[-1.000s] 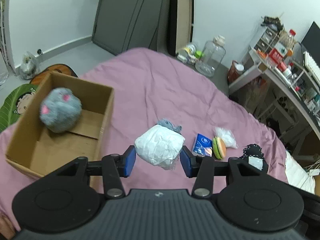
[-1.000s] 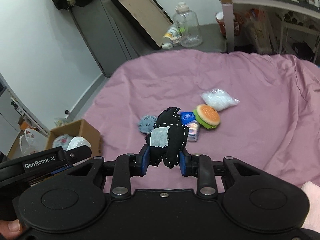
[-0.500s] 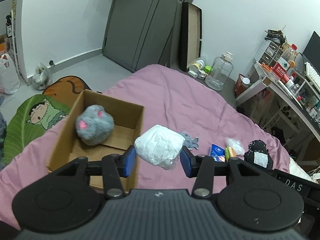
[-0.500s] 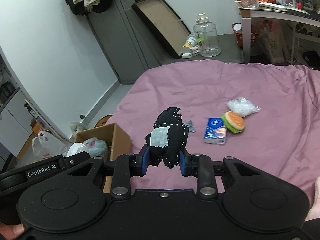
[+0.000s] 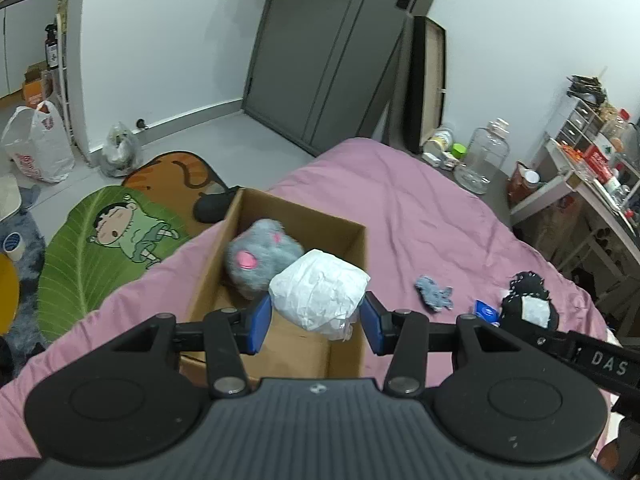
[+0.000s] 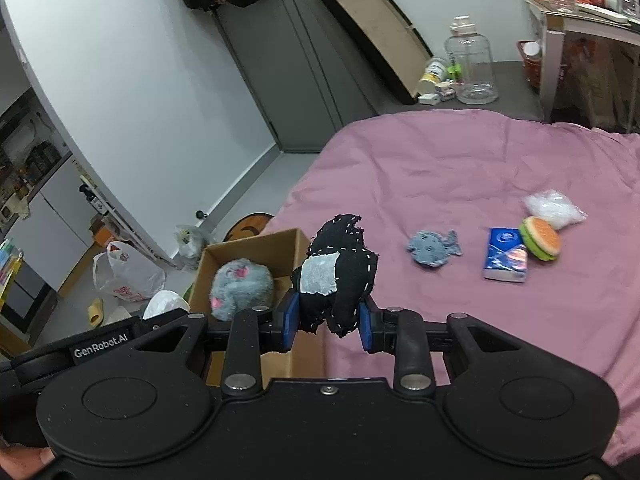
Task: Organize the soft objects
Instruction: 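Carry the white pack and black plush over the cardboard box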
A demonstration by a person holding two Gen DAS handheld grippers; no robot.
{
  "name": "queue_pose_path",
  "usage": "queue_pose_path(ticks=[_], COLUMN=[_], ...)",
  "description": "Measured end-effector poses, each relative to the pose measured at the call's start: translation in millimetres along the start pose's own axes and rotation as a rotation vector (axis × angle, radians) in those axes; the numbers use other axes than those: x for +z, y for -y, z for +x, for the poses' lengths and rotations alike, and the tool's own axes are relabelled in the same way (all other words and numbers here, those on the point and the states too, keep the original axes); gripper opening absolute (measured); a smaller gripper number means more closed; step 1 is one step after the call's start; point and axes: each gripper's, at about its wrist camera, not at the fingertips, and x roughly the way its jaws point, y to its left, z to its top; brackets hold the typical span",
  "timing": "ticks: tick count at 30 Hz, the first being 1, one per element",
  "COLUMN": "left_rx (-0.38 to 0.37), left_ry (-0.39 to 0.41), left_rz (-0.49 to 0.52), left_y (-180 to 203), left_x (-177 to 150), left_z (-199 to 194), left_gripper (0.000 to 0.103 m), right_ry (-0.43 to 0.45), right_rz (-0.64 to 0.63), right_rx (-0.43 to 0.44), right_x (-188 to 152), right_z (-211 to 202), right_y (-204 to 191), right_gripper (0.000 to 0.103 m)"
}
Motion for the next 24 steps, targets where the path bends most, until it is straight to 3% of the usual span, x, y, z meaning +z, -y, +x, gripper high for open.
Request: queue_pose_path(ticks=[14,24], left_rx=[0.072,0.108], left_ry=[-0.040,-0.051], left_rz=[-0.048,-0.044], left_y=[-35.6,-40.5], left_x=[4.3,4.6], left_z=[33.6,57.5], left_gripper=[0.047,0.047], right_ry=[-0.049,-0.077], right_rz=[-0.028,-0.050], right_rx=[0.052,0.080], right_x=[0.8,6.3], right_z=[39.3,68.6], right_y=[-24.2,-37.1], right_gripper=[0.030,0.030])
